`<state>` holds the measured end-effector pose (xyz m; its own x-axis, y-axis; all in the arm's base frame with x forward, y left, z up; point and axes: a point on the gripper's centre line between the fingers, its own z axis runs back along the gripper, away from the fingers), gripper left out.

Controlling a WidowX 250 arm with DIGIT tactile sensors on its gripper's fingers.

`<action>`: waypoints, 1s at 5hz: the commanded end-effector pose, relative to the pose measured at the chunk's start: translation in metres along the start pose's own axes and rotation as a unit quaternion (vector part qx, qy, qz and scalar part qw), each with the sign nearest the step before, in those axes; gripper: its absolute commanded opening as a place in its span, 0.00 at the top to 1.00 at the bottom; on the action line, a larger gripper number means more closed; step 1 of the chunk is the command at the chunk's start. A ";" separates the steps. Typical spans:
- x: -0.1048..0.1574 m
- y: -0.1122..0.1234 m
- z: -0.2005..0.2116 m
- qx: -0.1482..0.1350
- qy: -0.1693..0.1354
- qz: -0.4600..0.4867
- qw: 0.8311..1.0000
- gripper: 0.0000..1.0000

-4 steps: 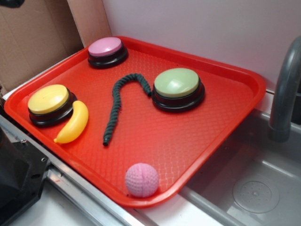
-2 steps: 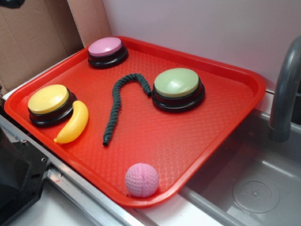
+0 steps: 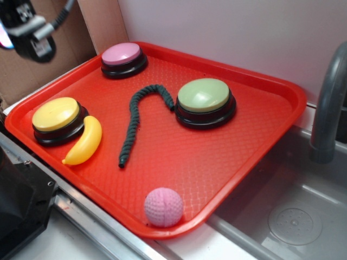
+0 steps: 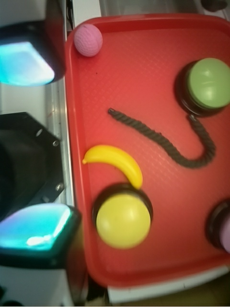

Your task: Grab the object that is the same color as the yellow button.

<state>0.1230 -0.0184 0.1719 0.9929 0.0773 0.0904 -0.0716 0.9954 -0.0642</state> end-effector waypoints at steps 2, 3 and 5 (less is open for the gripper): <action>0.005 -0.006 -0.097 0.041 -0.010 0.025 0.999 0.00; 0.002 0.000 -0.118 0.070 -0.016 0.054 0.996 0.00; 0.005 0.020 -0.134 0.089 -0.014 0.089 0.992 0.00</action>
<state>0.1354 -0.0089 0.0345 0.9611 0.2553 0.1050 -0.2653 0.9595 0.0953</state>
